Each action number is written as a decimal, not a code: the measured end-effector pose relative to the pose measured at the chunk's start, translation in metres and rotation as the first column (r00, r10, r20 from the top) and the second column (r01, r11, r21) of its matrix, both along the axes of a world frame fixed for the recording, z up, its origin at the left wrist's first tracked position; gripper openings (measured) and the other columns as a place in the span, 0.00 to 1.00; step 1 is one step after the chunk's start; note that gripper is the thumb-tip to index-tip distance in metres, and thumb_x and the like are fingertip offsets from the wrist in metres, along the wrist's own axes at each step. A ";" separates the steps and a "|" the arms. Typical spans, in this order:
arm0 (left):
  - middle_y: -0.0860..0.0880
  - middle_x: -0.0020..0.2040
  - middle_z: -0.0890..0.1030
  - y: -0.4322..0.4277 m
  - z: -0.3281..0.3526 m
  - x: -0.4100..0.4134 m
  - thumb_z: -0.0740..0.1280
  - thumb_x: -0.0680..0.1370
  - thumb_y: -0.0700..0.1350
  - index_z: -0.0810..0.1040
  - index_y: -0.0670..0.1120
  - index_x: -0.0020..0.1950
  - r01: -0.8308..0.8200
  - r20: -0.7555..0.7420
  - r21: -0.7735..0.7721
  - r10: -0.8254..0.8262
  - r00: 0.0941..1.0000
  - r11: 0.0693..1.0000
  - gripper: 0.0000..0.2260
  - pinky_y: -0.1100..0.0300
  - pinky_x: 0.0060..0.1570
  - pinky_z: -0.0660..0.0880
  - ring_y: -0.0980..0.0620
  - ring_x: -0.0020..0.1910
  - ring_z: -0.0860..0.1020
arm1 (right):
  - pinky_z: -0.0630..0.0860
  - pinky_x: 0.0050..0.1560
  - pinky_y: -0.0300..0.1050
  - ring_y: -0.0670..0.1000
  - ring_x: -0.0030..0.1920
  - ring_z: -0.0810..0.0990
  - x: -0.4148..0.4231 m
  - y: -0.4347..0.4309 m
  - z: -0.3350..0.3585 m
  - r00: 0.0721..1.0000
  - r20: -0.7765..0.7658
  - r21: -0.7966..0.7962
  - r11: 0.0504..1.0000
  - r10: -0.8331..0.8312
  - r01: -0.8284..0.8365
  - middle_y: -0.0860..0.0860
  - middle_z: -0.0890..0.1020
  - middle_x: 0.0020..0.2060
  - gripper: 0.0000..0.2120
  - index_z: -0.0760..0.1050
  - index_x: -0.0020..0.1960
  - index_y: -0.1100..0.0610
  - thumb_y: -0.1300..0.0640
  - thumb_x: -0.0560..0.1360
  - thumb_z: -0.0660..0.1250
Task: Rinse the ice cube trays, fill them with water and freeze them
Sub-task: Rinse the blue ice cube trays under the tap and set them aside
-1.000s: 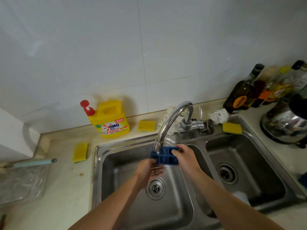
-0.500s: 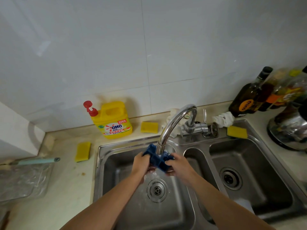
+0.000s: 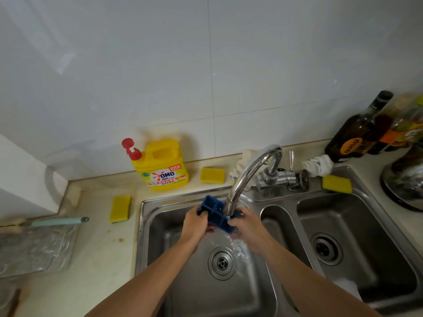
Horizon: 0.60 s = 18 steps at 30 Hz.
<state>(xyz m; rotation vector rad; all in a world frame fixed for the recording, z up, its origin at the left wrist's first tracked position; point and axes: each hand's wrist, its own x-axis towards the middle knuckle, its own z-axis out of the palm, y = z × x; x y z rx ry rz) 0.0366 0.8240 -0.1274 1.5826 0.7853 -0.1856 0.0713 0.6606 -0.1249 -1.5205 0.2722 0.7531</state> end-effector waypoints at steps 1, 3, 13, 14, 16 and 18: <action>0.45 0.46 0.86 0.000 -0.002 -0.002 0.59 0.83 0.39 0.78 0.47 0.57 -0.044 -0.024 -0.073 0.043 0.999 0.996 0.09 0.57 0.39 0.82 0.46 0.43 0.86 | 0.84 0.46 0.51 0.60 0.51 0.85 0.000 0.000 0.002 0.999 0.035 -0.019 1.000 0.024 -0.023 0.59 0.82 0.54 0.17 0.76 0.59 0.56 0.66 0.72 0.70; 0.44 0.44 0.87 -0.002 -0.005 -0.005 0.58 0.83 0.38 0.78 0.46 0.58 -0.103 -0.073 -0.164 0.092 0.993 0.981 0.10 0.56 0.38 0.81 0.45 0.43 0.86 | 0.82 0.42 0.46 0.57 0.49 0.85 0.000 0.000 0.006 0.995 0.086 -0.045 0.998 0.043 -0.039 0.57 0.82 0.53 0.17 0.77 0.60 0.55 0.65 0.72 0.72; 0.38 0.54 0.85 -0.036 0.004 -0.005 0.61 0.80 0.39 0.79 0.38 0.62 -0.113 -0.074 -0.523 0.087 0.993 0.845 0.13 0.45 0.59 0.80 0.39 0.57 0.82 | 0.85 0.49 0.54 0.59 0.49 0.87 -0.009 -0.006 0.013 0.991 0.062 0.025 0.993 -0.118 0.116 0.61 0.84 0.52 0.18 0.73 0.59 0.60 0.72 0.72 0.71; 0.37 0.54 0.85 -0.039 0.005 -0.005 0.60 0.79 0.37 0.80 0.38 0.61 -0.129 -0.087 -0.540 0.097 0.991 0.832 0.13 0.44 0.59 0.80 0.38 0.56 0.82 | 0.85 0.50 0.58 0.59 0.49 0.87 -0.009 -0.006 0.014 0.994 0.081 -0.008 0.997 -0.079 0.080 0.61 0.84 0.52 0.18 0.73 0.59 0.60 0.71 0.72 0.71; 0.36 0.54 0.84 -0.041 0.007 -0.004 0.59 0.79 0.36 0.79 0.38 0.59 -0.192 -0.129 -0.504 0.146 0.981 0.842 0.13 0.45 0.54 0.82 0.37 0.55 0.82 | 0.85 0.49 0.58 0.60 0.48 0.86 -0.009 -0.008 0.015 0.994 0.113 -0.109 0.994 0.005 0.007 0.60 0.84 0.50 0.16 0.73 0.58 0.59 0.66 0.73 0.72; 0.37 0.50 0.84 -0.038 0.009 -0.001 0.60 0.78 0.36 0.79 0.40 0.57 -0.182 -0.130 -0.364 0.143 0.981 0.913 0.11 0.51 0.44 0.79 0.41 0.47 0.82 | 0.84 0.45 0.56 0.58 0.44 0.86 -0.008 -0.010 0.015 0.996 0.084 -0.153 0.988 0.028 -0.015 0.60 0.85 0.48 0.12 0.74 0.57 0.59 0.63 0.75 0.71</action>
